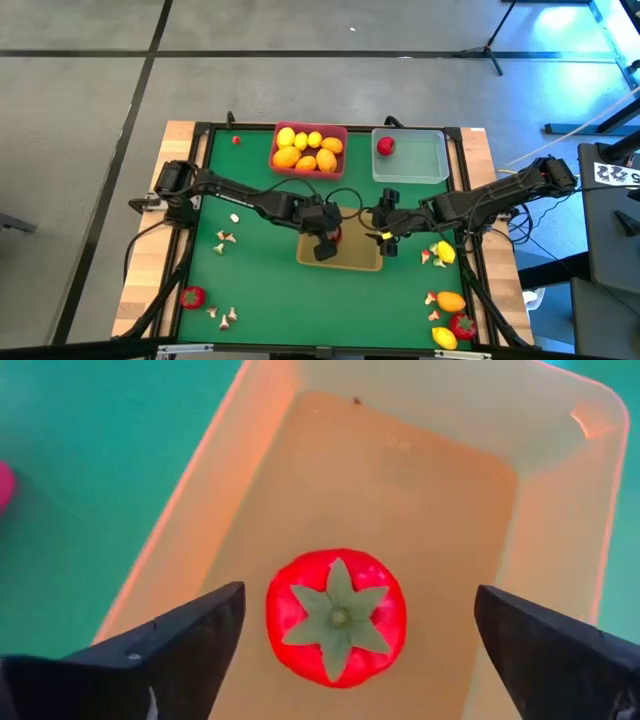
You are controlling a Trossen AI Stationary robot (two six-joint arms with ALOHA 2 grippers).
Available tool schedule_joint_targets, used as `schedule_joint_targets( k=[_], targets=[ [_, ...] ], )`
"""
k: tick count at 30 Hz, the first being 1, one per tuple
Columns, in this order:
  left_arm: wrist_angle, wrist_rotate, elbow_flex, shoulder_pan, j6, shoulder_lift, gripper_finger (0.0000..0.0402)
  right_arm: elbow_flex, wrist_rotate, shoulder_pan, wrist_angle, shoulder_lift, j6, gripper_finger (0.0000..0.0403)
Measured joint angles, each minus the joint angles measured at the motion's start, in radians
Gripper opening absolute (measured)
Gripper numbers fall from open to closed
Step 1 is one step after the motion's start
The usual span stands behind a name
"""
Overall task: Sort produce into baskets
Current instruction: Put the red tomato into the white bin
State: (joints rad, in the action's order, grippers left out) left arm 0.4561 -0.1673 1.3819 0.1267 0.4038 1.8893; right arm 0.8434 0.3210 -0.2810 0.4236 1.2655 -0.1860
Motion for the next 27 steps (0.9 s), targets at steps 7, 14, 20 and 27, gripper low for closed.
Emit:
schedule_joint_targets(
  k=[7, 14, 20, 27],
  targets=[
    [0.029, -0.018, -0.001, -0.011, 0.056, 0.034, 0.0371, -0.019, 0.0, 0.0, -0.003, 0.0, -0.019, 0.0312],
    [0.025, 0.094, -0.001, -0.049, 0.114, 0.109, 0.037, -0.021, 0.0, 0.0, -0.004, 0.0, -0.019, 0.0312],
    [-0.001, 0.145, -0.001, -0.064, 0.104, 0.124, 0.037, -0.021, 0.0, 0.0, -0.004, 0.0, -0.029, 0.0312],
    [0.003, 0.144, -0.001, -0.063, 0.085, 0.124, 0.0311, -0.021, 0.0, 0.0, -0.005, 0.0, -0.027, 0.0312]
  ],
)
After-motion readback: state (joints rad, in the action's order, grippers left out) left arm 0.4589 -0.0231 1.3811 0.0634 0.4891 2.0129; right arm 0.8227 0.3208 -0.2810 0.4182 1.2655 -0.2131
